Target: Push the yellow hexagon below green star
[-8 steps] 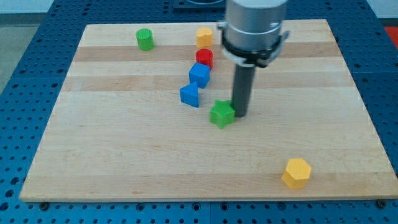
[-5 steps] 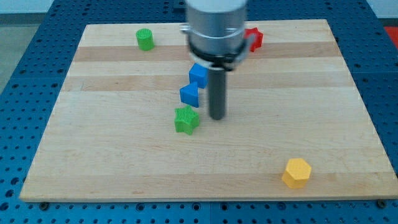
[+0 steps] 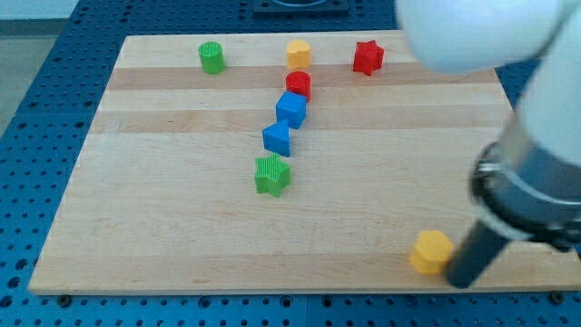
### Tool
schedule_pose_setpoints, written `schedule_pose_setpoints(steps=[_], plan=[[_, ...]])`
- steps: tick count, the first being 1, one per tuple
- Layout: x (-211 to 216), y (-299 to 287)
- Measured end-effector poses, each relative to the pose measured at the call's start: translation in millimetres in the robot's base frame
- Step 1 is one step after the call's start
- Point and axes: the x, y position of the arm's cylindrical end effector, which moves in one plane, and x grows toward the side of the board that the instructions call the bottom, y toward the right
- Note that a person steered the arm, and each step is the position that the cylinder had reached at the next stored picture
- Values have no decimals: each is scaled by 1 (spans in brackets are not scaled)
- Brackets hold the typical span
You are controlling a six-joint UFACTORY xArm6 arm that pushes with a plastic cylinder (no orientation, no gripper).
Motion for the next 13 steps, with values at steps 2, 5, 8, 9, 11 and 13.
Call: schedule_pose_setpoints(steps=[2,5,8,9,11,13], plan=[[-29,-28],[-25,-16],[-26,57],[-44,39],[-60,-17],[-82,-60]])
